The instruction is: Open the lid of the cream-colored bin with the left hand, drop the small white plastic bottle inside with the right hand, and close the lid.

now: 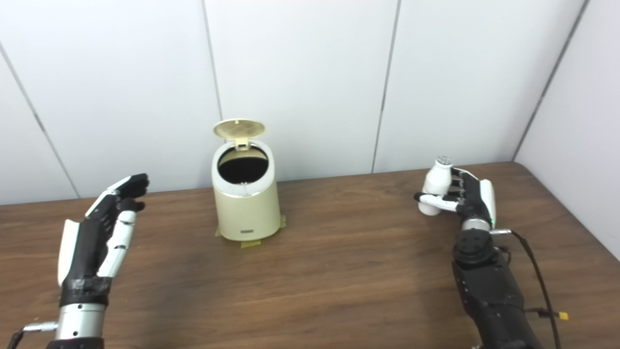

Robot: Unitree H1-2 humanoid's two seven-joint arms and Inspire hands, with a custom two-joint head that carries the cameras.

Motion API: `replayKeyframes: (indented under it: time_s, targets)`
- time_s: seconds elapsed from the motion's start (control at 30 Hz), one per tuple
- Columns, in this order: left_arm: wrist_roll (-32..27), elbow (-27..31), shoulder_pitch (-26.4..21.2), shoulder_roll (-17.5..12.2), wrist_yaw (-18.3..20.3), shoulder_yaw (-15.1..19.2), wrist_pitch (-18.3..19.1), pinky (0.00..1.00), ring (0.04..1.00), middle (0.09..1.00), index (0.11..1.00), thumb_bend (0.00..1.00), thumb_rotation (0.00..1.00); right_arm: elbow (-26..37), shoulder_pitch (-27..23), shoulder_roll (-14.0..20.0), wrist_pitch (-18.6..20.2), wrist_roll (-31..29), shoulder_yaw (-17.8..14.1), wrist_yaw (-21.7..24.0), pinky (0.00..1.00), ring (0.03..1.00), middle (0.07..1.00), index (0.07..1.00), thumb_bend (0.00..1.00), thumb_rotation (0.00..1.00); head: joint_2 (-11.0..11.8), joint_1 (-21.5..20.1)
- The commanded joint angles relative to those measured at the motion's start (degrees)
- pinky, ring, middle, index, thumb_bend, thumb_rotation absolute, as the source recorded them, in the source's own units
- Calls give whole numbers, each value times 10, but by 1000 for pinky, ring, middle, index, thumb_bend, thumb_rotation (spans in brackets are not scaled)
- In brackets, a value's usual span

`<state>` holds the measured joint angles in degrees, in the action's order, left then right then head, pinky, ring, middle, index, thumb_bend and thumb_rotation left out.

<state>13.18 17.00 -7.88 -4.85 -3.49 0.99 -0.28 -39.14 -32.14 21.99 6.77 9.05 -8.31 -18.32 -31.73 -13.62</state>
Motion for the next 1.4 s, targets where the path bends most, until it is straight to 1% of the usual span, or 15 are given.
replayKeyframes:
  time_s: [0.0,0.07,0.3,0.43,0.5,0.6,0.63,0.7,0.73,0.77,0.8,0.83,1.17,1.23,1.37]
  targets:
    - [-2,21,-12,-3,2,2,-7,773,824,820,813,365,811,17,-20,3,4,0,0,0,492,593,699,788,845,146,-1,1]
    - [-2,22,-11,-4,4,2,-6,774,827,824,815,363,822,17,-19,4,3,0,0,2,478,575,689,807,839,144,0,1]
    - [1,26,-10,-4,8,5,1,777,827,821,811,372,820,18,-19,4,8,5,1,-3,499,585,685,757,841,148,0,-12]
    - [3,26,-10,-4,8,7,3,783,829,824,813,379,834,12,-21,2,2,-3,-3,-1,483,563,678,764,833,142,1,-14]
    - [5,27,-10,-3,7,8,5,788,827,823,813,376,843,8,-21,1,-3,-2,-3,-5,449,516,620,746,830,128,1,-14]
    - [9,29,-10,-2,7,8,8,779,824,819,810,364,844,7,-21,-1,-4,2,-3,-16,455,510,596,716,814,103,1,-16]
    - [11,30,-10,-2,6,8,9,778,825,821,811,362,845,5,-22,-2,-5,4,-4,-23,463,524,610,700,804,81,1,-16]
    - [12,31,-11,-3,7,8,10,777,825,821,812,364,846,2,-23,-5,-7,4,-6,-33,598,685,710,652,780,20,2,-23]
    - [8,31,-11,-2,7,9,11,777,826,821,812,364,846,-2,-23,-7,-19,0,-9,-36,622,711,726,643,776,10,2,-25]
    - [2,31,-11,-3,9,10,9,780,824,820,811,365,833,-5,-23,-8,-29,2,-8,-42,654,725,728,566,649,63,2,-27]
    - [-2,30,-12,-3,10,11,7,783,824,819,811,359,818,-9,-23,-8,-36,4,-8,-47,673,730,710,517,570,95,1,-28]
    - [-6,30,-12,-3,10,12,6,784,824,819,811,357,812,-12,-23,-9,-42,4,-8,-50,679,732,704,500,543,106,1,-31]
    - [-5,22,-16,-7,9,16,-1,764,813,811,799,364,810,-19,-24,-6,-57,10,1,-56,496,569,621,483,507,113,2,-38]
    - [-7,20,-16,-7,10,16,-4,763,813,810,798,371,807,-21,-25,-6,-60,9,1,-58,470,538,556,447,515,23,3,-39]
    - [-7,22,-16,-6,9,16,0,757,807,804,795,364,805,-24,-26,-5,-52,12,2,-60,524,594,497,479,525,1,3,-39]
